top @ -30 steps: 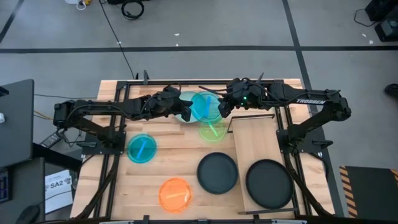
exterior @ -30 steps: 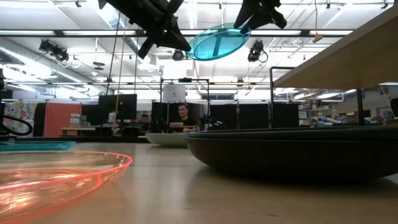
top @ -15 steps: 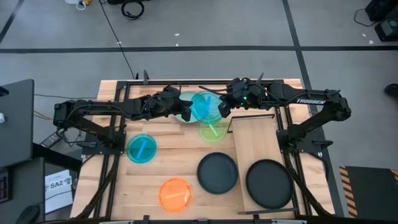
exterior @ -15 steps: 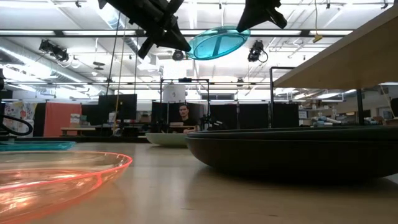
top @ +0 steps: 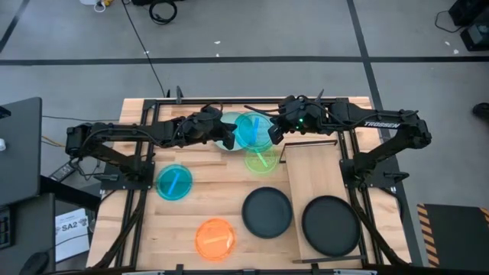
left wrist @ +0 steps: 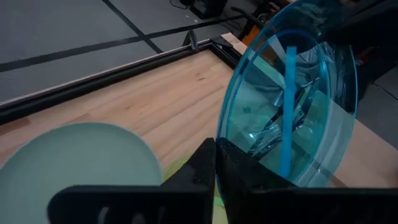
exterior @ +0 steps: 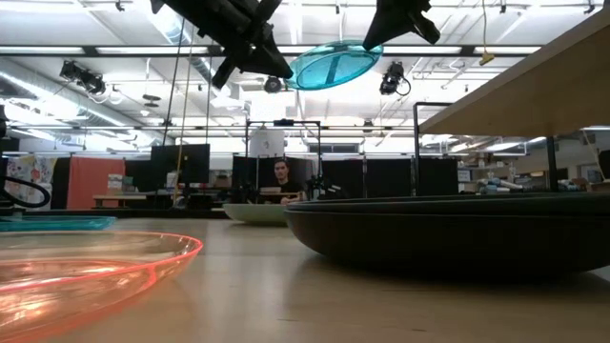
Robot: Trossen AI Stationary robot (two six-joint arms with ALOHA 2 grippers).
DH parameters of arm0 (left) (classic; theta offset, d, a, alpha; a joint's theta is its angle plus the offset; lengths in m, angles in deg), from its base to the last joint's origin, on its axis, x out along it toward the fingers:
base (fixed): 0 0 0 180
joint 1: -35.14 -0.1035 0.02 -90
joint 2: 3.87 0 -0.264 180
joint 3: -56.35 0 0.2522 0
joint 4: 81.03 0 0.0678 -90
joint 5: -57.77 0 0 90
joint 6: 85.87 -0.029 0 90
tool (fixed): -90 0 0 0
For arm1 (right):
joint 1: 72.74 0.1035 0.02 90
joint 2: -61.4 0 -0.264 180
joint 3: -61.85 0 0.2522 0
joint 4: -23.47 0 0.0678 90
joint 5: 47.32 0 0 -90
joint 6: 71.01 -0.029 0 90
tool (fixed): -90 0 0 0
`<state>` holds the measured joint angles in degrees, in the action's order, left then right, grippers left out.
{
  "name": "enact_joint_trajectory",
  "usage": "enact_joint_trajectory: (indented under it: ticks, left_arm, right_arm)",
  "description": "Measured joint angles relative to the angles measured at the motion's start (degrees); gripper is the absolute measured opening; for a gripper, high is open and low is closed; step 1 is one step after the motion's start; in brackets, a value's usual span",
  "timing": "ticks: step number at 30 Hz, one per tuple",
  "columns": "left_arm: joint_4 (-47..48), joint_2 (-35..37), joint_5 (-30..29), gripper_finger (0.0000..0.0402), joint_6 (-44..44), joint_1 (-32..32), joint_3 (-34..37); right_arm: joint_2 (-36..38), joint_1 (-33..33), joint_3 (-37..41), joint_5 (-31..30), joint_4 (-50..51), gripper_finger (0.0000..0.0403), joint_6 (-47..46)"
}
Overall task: Place and stack plates onto a shelf
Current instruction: Put the right blue plate on the shelf
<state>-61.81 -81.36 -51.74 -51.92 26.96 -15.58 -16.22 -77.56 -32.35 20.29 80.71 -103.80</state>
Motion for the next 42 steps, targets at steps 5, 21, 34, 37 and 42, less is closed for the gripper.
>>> enact_joint_trajectory:
  ticks: [5, 21, 34, 37, 42]
  left_arm:
    - [-1.88, 0.0, 0.21, 0.0068, -0.63, 0.04, 0.0]
    - [-2.61, -0.01, 0.22, 0.0122, -0.78, 1.34, 0.0]
    - [-2.65, -0.02, 0.22, 0.0122, -0.73, 1.35, 0.0]
    - [-2.67, -0.02, 0.22, 0.0122, -0.69, 1.33, 0.0]
    - [-2.67, -0.01, 0.22, 0.0122, -0.63, 1.34, 0.0]
  right_arm:
    - [0.0, 0.0, 0.0, 0.0, 0.03, 0.0007, 0.09]
    - [0.33, -0.39, 0.0, 0.09, 5.72, 0.0007, 0.03]
    - [8.08, -0.46, 0.0, 2.72, 15.65, 0.0006, -4.23]
    - [10.3, -0.46, 0.0, 6.66, 20.52, 0.0006, -7.27]
    - [13.83, 0.03, 0.0, 13.58, 28.1, 0.0006, -11.85]
